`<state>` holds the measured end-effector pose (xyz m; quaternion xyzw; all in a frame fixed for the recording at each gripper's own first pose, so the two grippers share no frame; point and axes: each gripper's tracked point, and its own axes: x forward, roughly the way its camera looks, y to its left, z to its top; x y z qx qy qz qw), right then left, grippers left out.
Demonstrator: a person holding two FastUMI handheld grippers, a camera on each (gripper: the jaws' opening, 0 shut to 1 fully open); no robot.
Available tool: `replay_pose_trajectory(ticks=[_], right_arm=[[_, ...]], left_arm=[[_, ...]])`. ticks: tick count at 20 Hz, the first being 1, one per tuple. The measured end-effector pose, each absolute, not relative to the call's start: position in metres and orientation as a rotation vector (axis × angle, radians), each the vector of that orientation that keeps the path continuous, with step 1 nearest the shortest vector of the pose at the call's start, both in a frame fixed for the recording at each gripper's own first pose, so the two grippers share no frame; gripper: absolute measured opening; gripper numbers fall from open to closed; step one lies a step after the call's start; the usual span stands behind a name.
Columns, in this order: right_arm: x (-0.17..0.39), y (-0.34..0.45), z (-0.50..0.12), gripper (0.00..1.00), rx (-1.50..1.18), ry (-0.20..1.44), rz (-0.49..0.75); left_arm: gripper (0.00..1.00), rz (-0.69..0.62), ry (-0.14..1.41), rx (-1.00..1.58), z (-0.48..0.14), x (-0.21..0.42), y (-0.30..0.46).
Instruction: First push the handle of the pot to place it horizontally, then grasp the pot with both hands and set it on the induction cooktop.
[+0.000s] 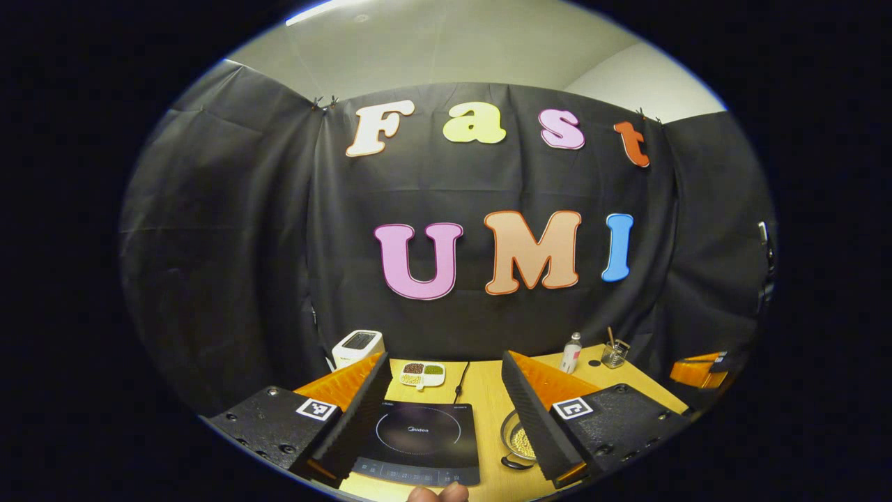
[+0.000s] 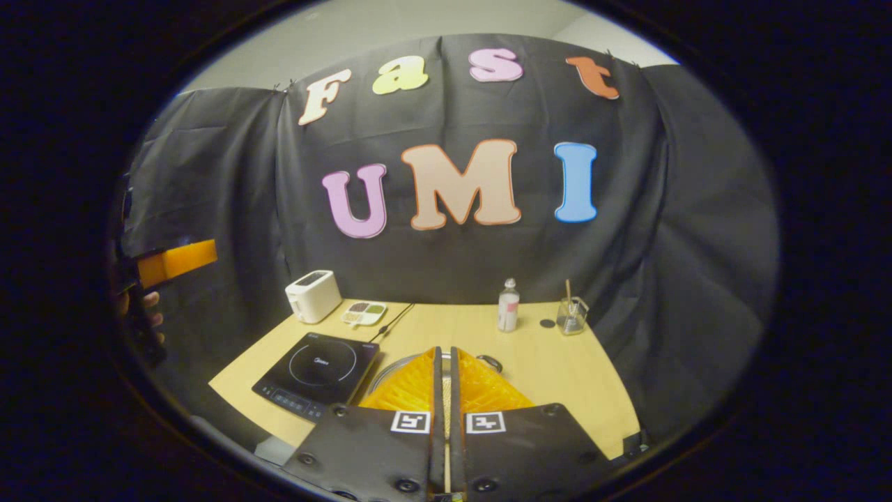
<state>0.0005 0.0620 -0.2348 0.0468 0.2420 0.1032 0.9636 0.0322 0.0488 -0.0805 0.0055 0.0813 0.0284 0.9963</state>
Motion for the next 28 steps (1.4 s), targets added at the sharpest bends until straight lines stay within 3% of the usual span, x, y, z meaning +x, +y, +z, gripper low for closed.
replay_pose_trajectory(ticks=[7,18,28], right_arm=[[-0.011,0.086,-0.31,0.02,0.115,0.655,0.251],[-0.052,0.139,-0.421,0.03,0.178,0.962,0.02],[-0.078,0.177,-0.495,0.03,0.2,1.163,-0.064]], left_arm=[[0.97,0.059,0.173,-0.018,-0.104,0.051,0.058],[0.98,-0.129,0.22,-0.032,-0.167,0.118,0.105],[0.98,-0.21,0.185,-0.06,-0.187,0.136,0.123]])
